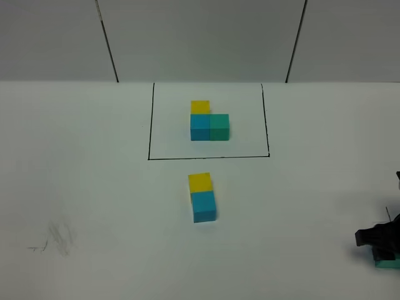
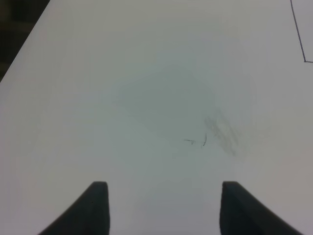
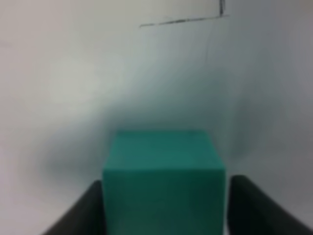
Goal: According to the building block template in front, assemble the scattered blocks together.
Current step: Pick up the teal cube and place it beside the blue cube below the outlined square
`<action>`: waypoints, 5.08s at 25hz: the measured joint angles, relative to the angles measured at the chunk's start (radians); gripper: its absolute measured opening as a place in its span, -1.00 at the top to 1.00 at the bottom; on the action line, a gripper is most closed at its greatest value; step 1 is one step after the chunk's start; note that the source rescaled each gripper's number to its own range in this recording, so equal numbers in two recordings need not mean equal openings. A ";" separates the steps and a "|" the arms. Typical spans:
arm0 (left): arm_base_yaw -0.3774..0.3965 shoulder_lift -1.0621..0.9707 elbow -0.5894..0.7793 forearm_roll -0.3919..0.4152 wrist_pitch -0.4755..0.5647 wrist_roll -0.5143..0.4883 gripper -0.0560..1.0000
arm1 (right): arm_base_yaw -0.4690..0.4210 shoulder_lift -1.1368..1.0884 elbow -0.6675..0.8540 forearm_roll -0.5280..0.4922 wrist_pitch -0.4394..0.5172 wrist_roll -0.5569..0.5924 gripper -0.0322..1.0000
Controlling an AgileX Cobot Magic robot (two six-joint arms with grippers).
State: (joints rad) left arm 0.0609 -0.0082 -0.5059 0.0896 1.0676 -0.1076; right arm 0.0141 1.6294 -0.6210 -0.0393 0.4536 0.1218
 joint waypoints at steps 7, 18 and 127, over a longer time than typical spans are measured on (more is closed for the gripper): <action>0.000 0.000 0.000 0.000 0.000 0.000 0.66 | 0.000 0.000 -0.006 0.001 0.029 -0.028 0.37; 0.000 0.000 0.000 0.000 0.000 0.000 0.66 | 0.199 -0.005 -0.362 -0.036 0.369 -0.524 0.37; 0.000 0.000 0.000 0.000 0.000 0.001 0.66 | 0.620 0.536 -0.914 0.065 0.375 -1.334 0.37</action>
State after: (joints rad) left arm 0.0609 -0.0082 -0.5059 0.0896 1.0676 -0.1068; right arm 0.6342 2.1658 -1.5348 0.0258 0.8290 -1.2124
